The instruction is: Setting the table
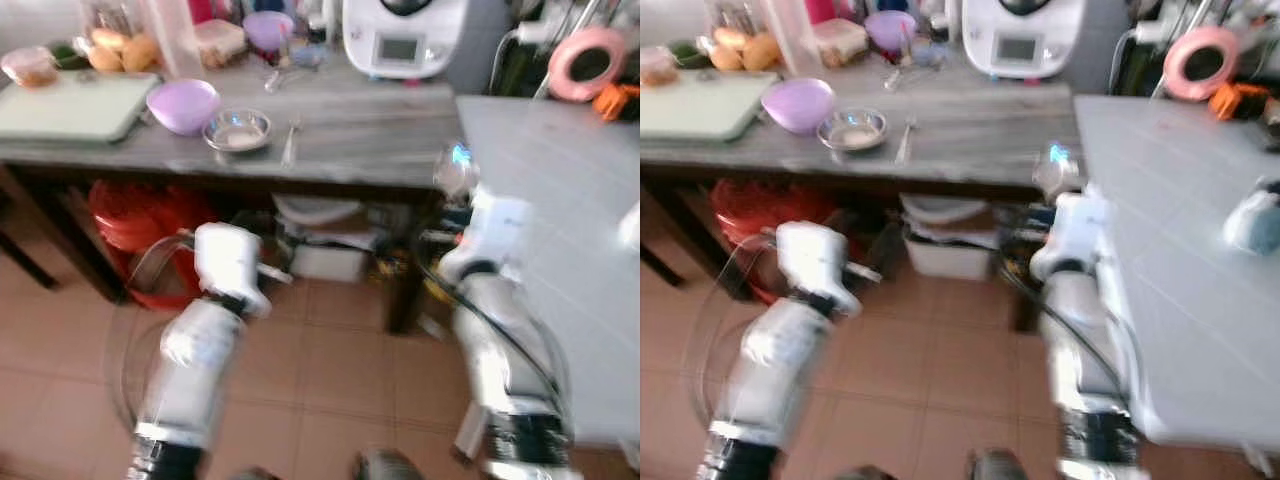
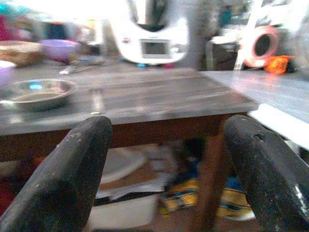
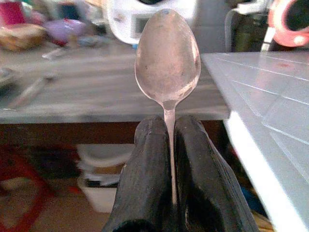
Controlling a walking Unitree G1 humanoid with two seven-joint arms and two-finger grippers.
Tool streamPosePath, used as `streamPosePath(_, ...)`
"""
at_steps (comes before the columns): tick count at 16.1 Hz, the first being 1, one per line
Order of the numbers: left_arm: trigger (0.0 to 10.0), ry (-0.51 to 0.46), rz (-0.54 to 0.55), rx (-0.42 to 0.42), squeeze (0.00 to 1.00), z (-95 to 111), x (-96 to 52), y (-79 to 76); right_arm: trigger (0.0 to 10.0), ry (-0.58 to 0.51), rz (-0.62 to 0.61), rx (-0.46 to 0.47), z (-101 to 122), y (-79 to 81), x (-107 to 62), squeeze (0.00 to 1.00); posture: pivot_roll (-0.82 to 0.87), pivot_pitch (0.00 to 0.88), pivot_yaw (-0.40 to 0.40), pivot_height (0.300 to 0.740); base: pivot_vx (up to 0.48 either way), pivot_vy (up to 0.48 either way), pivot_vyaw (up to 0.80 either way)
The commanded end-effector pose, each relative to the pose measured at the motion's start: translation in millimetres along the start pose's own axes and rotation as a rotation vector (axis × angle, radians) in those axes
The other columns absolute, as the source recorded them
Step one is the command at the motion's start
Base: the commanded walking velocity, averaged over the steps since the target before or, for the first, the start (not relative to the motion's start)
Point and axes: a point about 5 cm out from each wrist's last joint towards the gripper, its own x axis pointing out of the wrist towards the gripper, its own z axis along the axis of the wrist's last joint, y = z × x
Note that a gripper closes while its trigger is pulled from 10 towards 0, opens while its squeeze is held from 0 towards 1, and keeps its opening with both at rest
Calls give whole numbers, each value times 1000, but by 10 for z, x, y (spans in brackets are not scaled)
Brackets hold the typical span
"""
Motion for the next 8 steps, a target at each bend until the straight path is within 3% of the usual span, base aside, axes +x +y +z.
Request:
streamPosePath(1,10000,-9,32,34,0,42,-32,109,10000,-43,38,14,95,118,15,0,5,0,4,740,461,0,0)
streamPosePath(8,10000,-6,31,40,0,37,-33,104,10000,-41,46,17,83,143,12,0,8,0,10,740,475,0,0)
